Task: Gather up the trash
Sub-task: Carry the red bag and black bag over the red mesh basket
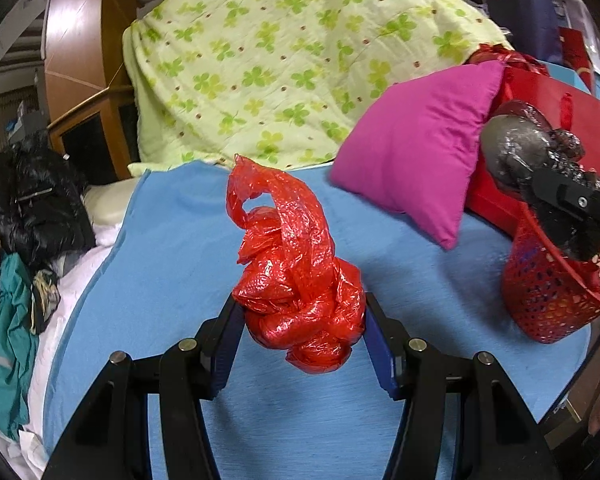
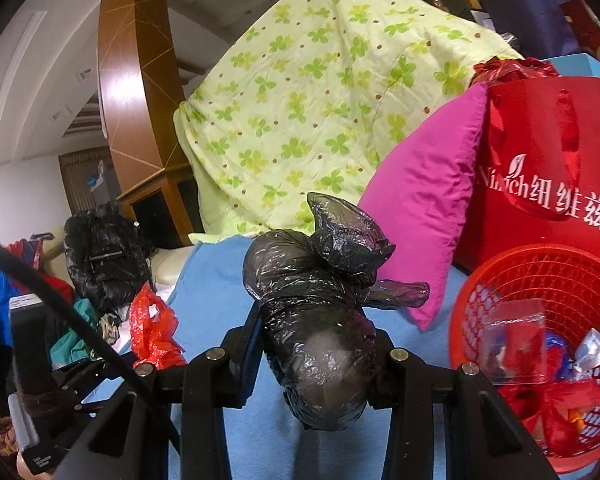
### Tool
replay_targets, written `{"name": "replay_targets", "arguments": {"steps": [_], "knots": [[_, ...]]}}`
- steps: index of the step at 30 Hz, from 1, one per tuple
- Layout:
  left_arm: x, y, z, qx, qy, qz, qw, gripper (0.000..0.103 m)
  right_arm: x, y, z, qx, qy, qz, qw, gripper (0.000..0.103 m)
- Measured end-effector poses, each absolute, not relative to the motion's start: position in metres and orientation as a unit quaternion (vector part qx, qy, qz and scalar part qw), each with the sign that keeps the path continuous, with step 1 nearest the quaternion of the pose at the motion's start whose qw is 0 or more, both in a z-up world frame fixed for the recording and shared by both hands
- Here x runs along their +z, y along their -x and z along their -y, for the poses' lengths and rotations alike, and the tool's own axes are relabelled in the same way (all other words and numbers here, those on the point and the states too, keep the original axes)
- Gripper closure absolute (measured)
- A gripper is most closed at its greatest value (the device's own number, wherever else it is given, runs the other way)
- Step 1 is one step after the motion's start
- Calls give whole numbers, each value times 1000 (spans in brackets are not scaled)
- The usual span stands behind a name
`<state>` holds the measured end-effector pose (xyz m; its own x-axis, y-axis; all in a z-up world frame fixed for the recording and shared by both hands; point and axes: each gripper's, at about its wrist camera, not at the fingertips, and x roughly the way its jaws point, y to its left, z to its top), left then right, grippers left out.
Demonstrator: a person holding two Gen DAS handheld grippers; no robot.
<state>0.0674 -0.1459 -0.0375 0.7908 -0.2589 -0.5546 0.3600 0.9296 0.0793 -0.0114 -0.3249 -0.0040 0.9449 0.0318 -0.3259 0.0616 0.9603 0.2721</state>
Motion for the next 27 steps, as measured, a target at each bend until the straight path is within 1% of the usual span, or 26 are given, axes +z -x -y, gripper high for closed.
{"name": "replay_targets", "arguments": {"steps": [17,27], "knots": [[-23,-39,206,-207,-130,-261,934,43,8,38,365,-41,-153,-127,979,60],[-18,-29,233,-231,-145,-253,928,43,8,51,386,-62,-163,-118,978,60]]}}
